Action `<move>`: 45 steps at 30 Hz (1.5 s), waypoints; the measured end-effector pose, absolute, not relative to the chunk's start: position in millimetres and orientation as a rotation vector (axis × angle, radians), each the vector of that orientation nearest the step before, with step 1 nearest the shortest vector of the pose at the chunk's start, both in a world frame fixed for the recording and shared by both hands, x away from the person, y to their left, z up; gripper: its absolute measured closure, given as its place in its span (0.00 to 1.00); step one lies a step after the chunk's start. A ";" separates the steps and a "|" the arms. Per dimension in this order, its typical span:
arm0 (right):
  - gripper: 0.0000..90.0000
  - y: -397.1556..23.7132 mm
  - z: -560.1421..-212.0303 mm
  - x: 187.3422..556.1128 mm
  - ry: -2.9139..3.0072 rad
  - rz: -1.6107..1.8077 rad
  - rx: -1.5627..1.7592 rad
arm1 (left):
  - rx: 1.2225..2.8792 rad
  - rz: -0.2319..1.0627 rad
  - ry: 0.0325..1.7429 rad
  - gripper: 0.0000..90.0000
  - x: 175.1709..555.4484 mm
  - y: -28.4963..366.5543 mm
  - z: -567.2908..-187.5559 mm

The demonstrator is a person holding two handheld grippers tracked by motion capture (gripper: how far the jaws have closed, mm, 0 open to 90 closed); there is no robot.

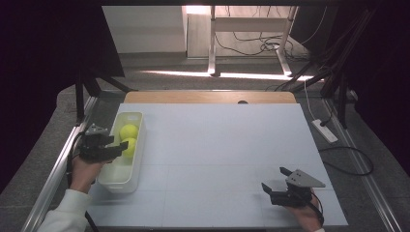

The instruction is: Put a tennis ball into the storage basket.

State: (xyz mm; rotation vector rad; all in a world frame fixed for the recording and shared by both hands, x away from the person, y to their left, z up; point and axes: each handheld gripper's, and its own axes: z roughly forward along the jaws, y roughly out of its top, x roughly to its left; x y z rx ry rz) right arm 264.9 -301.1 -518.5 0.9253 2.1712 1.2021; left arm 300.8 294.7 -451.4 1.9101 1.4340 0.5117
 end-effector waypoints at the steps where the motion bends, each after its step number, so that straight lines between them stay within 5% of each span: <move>1: 0.11 -301.1 -518.4 264.9 2.171 1.203 0.924 | 1.906 0.503 1.428 0.37 300.8 294.8 -450.7; 4: 0.11 -301.0 -518.6 265.0 2.173 1.201 0.924 | 1.897 0.484 1.416 0.22 301.3 293.8 -449.5; 10: 0.11 -301.3 -518.5 264.9 2.172 1.201 0.926 | 1.877 0.455 1.383 0.12 301.2 291.8 -447.7; 45: 0.11 -301.9 -517.5 263.5 2.167 1.197 0.926 | 1.816 0.444 1.127 0.10 270.8 249.4 -422.4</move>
